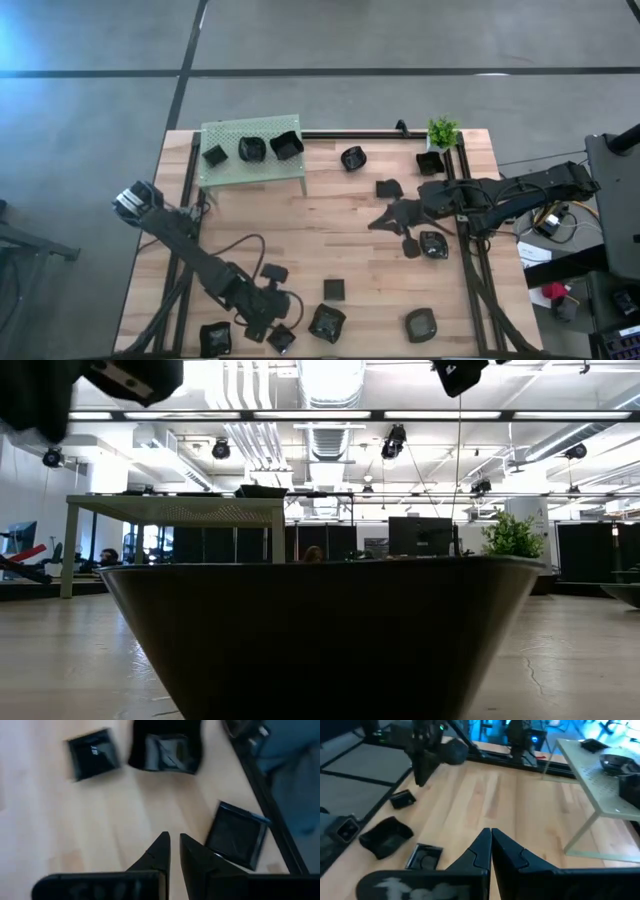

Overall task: Pick & Place Mini shaped plates
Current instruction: Stack the black square shaped plate on top of the square shaped plate on the shelf

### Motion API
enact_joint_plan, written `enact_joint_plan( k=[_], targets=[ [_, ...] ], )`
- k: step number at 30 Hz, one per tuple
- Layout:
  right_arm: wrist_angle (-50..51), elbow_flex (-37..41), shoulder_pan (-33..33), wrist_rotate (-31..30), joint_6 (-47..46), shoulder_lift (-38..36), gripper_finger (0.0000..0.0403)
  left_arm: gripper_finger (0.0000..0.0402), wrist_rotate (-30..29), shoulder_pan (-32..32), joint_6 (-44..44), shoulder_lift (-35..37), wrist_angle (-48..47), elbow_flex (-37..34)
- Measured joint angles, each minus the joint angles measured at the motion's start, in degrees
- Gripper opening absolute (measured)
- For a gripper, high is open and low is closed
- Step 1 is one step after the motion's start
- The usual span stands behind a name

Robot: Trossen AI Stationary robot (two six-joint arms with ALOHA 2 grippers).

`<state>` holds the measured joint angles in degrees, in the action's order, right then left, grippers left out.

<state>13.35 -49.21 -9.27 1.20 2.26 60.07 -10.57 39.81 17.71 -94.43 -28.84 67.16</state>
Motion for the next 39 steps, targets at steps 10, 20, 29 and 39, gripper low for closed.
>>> enact_joint_plan(
  k=[10, 20, 29, 39],
  targets=[
    [-0.02, 0.00, 0.02, 0.14, -0.30, 0.00, 0.0008, 0.0035, 6.76, 0.00, -4.02, -4.44, 5.72, 0.00],
    [-0.06, 0.00, 0.02, 0.17, -0.16, 0.00, 0.0008, 0.0035, 8.78, -0.05, -3.90, -8.34, 8.05, 0.00],
    [0.11, 0.11, 0.03, 0.21, 0.74, 0.00, 0.0008, 0.0035, 9.60, -0.07, -3.38, -10.16, 8.31, 0.00],
    [0.14, 0.11, 0.01, 0.23, 1.55, 0.00, 0.0008, 0.0035, 11.24, -0.09, -3.45, -11.56, 8.24, -0.41]
  ],
)
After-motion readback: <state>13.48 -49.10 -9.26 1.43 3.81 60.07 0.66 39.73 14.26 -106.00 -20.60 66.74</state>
